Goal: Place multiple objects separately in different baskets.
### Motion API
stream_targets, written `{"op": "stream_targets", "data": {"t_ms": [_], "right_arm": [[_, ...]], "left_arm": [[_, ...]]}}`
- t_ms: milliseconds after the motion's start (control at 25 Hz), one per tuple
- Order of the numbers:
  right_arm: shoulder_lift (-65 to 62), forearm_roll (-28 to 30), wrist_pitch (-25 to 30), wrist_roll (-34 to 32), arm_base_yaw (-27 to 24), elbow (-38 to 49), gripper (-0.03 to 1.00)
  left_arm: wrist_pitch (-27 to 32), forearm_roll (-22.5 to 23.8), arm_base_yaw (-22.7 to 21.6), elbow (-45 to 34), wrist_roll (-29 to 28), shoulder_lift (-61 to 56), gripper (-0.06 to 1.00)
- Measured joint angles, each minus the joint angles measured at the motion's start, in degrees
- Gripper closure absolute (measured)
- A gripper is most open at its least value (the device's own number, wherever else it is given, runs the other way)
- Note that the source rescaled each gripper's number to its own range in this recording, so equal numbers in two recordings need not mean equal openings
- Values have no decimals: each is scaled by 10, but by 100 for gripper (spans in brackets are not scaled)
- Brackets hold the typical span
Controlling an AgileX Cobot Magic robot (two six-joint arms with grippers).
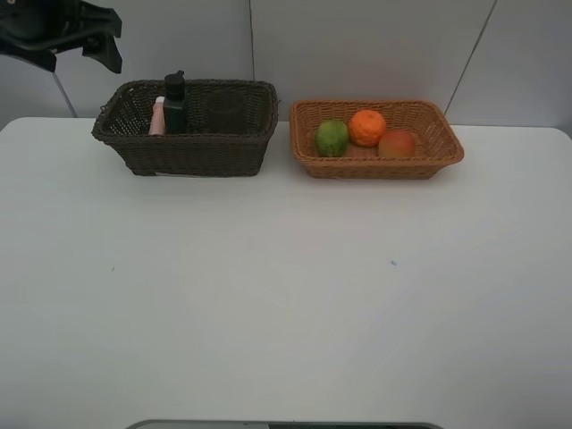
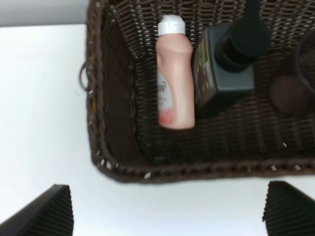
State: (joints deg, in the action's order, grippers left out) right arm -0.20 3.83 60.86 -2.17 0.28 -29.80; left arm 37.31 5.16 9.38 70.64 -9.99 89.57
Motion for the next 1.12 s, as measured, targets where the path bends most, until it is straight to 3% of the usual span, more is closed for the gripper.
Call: {"op": "stream_targets", "data": {"t_ms": [200, 360, 560, 960, 1120], "right_arm": [[0, 0, 0, 0, 0, 0, -3], [0, 0, 0, 0, 0, 0, -3], [0, 0, 0, 0, 0, 0, -3], [0, 0, 0, 0, 0, 0, -3], [0, 0, 0, 0, 0, 0, -3]], "left_arm": [[-23, -2, 0, -108, 1, -178, -5], [-9, -2, 0, -191, 1, -320, -5], [86, -17, 0, -251, 1, -485, -5], [264, -34, 0, -255, 20, -747, -5], [305, -36, 0, -256, 36, -802, -5]]}}
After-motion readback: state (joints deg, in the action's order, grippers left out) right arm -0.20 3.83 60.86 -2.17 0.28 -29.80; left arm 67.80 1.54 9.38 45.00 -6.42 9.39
